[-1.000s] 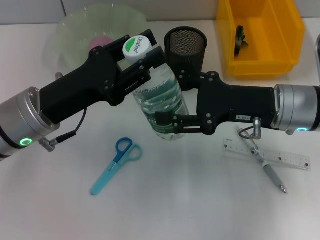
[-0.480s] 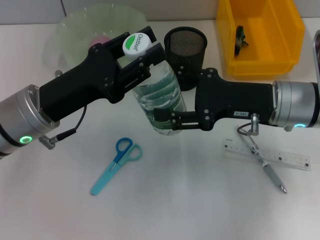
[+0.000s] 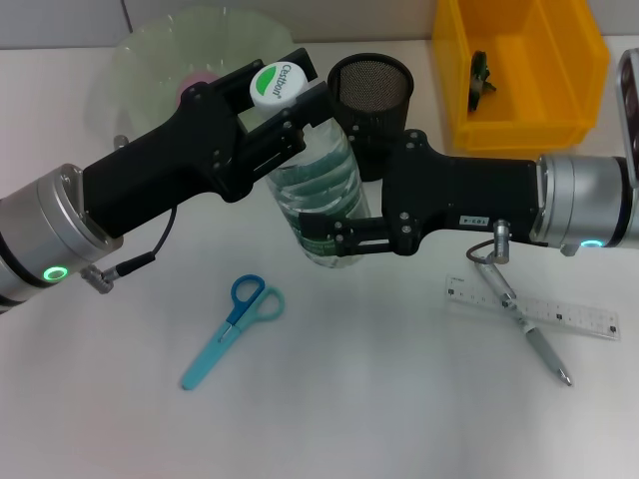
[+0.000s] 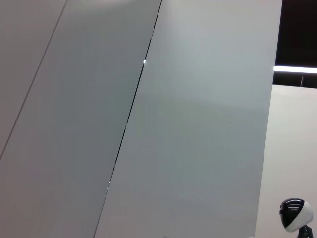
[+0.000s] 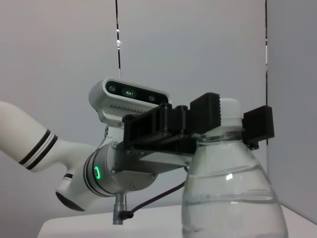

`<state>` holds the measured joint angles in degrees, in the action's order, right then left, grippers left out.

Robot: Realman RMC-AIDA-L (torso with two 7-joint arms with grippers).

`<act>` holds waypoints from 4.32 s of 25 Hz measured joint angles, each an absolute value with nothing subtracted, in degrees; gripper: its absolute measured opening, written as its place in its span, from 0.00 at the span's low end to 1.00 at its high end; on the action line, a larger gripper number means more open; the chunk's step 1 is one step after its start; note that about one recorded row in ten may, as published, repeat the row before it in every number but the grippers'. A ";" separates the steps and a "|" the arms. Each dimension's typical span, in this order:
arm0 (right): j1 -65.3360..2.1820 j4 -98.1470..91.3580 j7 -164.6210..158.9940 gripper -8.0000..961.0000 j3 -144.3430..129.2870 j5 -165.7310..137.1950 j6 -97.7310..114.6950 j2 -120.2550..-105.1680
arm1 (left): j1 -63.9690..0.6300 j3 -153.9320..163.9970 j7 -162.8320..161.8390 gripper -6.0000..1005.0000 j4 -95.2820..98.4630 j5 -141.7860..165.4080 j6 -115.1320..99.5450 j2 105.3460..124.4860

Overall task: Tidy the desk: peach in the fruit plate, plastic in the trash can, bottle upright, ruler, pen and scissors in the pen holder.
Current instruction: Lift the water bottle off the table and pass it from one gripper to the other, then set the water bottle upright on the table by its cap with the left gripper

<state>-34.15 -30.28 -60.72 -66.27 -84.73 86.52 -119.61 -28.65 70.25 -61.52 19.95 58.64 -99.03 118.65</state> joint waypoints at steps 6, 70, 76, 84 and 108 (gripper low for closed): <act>-33.75 -30.45 -60.69 0.86 -65.83 -84.69 86.86 -119.61 | -28.66 70.14 -61.53 0.45 19.95 58.66 -98.90 118.65; -22.94 -35.33 -58.32 0.85 -67.12 -83.49 84.97 -119.38 | -29.22 69.81 -61.52 0.44 20.13 58.43 -98.55 118.60; -22.20 -35.54 -58.32 0.85 -66.48 -83.22 86.83 -119.41 | -29.23 69.44 -61.52 0.44 20.13 58.42 -98.28 118.57; -20.67 -35.61 -56.76 0.85 -65.98 -82.99 87.92 -119.51 | -28.73 68.40 -60.99 0.45 20.32 58.46 -94.00 118.30; -19.74 -32.74 -56.16 0.85 -63.36 -81.39 88.41 -119.53 | -23.97 65.45 -57.19 0.48 27.94 58.99 -79.03 118.21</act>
